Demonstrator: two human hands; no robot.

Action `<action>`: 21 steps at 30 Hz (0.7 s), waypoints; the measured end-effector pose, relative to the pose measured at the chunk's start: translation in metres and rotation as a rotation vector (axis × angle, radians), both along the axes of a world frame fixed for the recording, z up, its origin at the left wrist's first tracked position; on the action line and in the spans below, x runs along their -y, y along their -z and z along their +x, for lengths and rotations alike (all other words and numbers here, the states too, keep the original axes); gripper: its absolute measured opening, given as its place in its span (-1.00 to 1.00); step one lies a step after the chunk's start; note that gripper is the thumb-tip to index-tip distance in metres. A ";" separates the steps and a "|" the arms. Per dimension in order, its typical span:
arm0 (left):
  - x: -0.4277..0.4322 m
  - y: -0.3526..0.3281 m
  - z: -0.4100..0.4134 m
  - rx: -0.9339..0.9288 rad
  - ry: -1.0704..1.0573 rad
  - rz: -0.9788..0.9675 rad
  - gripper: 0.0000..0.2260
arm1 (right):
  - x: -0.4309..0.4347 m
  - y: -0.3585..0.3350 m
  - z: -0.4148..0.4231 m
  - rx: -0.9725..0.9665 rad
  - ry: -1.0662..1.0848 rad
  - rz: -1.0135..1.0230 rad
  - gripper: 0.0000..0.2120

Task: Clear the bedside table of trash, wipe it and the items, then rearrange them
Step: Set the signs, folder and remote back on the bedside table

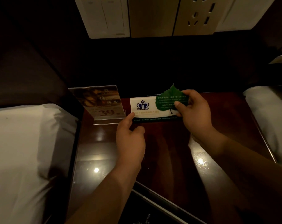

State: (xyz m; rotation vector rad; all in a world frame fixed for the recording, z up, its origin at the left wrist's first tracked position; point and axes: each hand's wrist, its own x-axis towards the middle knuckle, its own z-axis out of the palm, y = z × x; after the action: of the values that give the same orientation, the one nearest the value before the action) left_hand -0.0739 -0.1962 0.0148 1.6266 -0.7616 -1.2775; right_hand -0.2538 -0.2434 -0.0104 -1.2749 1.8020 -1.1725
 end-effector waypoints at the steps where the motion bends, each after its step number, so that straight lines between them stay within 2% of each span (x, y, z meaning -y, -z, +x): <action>1: 0.000 0.000 0.000 -0.005 -0.002 -0.005 -0.51 | 0.000 0.000 0.001 0.004 0.005 -0.002 -0.74; 10: 0.000 -0.001 -0.002 -0.034 -0.003 -0.028 -0.50 | 0.002 -0.005 0.008 -0.007 0.012 0.004 -0.69; 16: -0.020 -0.008 0.015 -0.033 0.002 -0.050 -0.52 | -0.015 -0.007 0.001 0.045 0.042 0.040 -0.49; 19: -0.052 -0.012 0.041 0.065 -0.004 -0.059 -0.57 | -0.043 -0.009 -0.008 0.096 0.150 0.054 -0.49; 21: -0.083 -0.016 0.058 0.216 -0.009 -0.053 -0.58 | -0.070 -0.011 -0.013 0.151 0.164 0.101 -0.59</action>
State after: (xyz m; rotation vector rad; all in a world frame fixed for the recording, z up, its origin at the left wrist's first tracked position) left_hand -0.0154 -0.1129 0.0303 1.7409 -0.9103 -1.0766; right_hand -0.2666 -0.1737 0.0002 -0.9696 1.8558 -1.2147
